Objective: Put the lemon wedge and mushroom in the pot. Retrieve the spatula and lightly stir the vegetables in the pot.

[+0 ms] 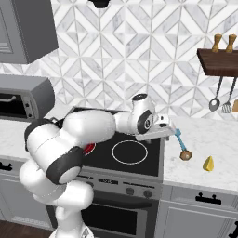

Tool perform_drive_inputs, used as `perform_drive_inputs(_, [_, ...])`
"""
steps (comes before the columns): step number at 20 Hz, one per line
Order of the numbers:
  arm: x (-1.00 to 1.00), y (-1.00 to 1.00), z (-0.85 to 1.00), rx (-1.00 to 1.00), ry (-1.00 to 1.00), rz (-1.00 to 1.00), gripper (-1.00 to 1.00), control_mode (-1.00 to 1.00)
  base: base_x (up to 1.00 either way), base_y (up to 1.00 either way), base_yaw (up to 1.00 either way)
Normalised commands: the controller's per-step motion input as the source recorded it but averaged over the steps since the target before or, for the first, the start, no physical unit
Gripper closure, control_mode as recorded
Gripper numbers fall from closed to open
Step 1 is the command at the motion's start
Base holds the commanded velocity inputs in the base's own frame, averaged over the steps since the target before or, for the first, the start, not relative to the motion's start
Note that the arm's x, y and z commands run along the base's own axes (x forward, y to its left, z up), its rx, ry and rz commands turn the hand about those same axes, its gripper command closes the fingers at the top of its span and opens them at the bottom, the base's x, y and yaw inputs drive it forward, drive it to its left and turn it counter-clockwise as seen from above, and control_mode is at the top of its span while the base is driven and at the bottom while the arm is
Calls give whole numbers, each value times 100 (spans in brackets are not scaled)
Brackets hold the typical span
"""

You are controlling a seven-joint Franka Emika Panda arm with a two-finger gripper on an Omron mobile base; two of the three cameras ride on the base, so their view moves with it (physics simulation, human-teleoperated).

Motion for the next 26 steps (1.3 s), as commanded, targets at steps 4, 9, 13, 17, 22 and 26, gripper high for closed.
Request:
perform_drive_inputs(4, [56, -76, -39, 0, 15, 0, -100, -100, 0, 0, 0])
perform_drive_inputs(9, [5, -94, -39, 5, 1, 0, -100, -100, 0, 0, 0])
perform_drive_inputs(13, [4, -82, -58, 5, 3, 0, -100, -100, 0, 0, 0])
perform_drive_inputs(17, [19, -31, -49, 1, 0, 0, -100, -100, 0, 0, 0])
perform_drive_inputs(22, [36, 0, -35, 0, 0, 0, -100, -100, 0, 0, 0])
perform_drive_inputs(26, [13, 0, -38, 0, 0, 0, -100, -100, 0, 0, 0])
